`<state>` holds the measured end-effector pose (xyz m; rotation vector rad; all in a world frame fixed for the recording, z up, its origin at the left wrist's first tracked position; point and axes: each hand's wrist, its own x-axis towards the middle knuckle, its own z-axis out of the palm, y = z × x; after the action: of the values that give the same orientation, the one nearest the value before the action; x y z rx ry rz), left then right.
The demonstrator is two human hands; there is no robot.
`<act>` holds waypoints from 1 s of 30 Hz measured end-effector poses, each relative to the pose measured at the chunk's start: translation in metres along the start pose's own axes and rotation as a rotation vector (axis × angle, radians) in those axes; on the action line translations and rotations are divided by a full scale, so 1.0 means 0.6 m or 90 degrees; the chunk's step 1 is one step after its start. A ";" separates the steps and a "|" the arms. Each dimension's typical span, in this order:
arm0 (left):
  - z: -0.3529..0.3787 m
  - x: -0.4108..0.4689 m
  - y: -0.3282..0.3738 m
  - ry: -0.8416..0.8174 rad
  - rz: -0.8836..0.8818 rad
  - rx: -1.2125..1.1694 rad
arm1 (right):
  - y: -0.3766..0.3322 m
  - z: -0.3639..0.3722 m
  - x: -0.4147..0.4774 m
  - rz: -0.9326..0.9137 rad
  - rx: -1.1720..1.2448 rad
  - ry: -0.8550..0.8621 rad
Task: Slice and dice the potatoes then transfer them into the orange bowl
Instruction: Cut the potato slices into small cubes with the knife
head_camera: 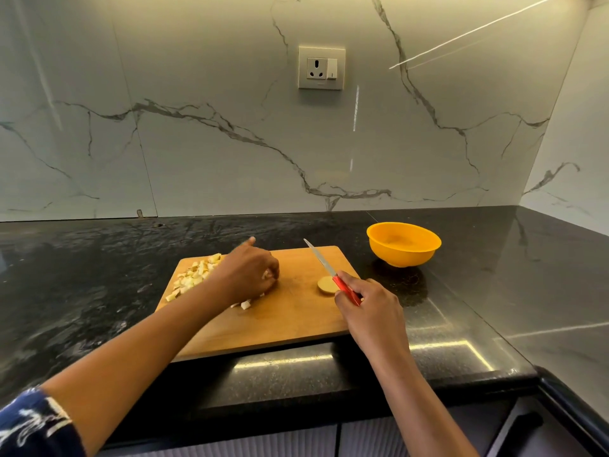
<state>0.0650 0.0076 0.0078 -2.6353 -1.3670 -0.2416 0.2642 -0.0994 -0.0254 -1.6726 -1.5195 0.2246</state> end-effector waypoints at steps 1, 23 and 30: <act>-0.003 -0.003 -0.010 0.007 -0.014 0.043 | 0.001 0.000 -0.001 0.000 0.001 0.000; 0.000 0.040 0.090 -0.102 0.039 -0.008 | 0.039 -0.036 0.014 0.076 0.063 0.029; 0.013 0.055 0.101 -0.079 0.006 -0.166 | 0.036 -0.031 0.013 0.051 0.014 0.032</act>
<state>0.1339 0.0014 0.0033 -2.9138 -1.4484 -0.2774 0.2938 -0.0990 -0.0248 -1.7117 -1.4090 0.2391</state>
